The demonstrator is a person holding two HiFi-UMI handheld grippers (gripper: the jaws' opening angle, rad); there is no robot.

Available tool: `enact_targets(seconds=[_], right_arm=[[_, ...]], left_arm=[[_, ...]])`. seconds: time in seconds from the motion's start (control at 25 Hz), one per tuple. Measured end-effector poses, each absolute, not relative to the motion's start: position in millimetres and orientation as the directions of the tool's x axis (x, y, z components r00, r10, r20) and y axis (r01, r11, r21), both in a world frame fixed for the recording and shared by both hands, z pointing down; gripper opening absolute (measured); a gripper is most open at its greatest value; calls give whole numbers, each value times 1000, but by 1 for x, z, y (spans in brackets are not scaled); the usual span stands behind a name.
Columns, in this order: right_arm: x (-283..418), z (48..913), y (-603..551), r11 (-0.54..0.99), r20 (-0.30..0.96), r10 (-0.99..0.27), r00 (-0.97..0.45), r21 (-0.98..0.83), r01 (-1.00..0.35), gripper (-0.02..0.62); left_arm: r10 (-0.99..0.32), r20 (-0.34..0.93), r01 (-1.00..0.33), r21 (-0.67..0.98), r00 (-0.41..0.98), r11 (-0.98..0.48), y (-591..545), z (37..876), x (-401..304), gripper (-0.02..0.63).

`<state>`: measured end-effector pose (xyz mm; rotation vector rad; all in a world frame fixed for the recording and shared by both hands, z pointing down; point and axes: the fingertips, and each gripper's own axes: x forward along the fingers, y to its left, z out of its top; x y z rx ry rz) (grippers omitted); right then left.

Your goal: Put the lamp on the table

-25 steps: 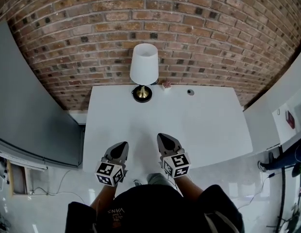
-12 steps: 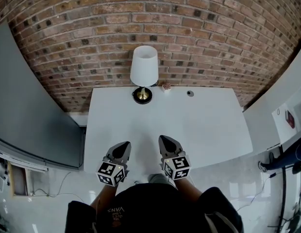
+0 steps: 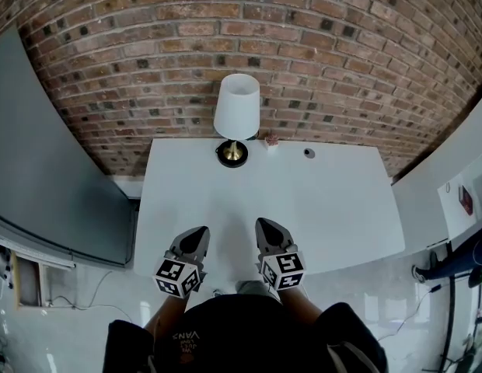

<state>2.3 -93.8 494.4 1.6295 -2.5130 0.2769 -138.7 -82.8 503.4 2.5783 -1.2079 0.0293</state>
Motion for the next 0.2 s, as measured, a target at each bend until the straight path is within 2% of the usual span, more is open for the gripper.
enact_targets(seconds=[0.2], right_arm=[[3,494,-98,403,221,-884,-413,-89,-911,-2]], left_arm=[[-749,139,-753,264,648,-602,-87,503,-136,-2]])
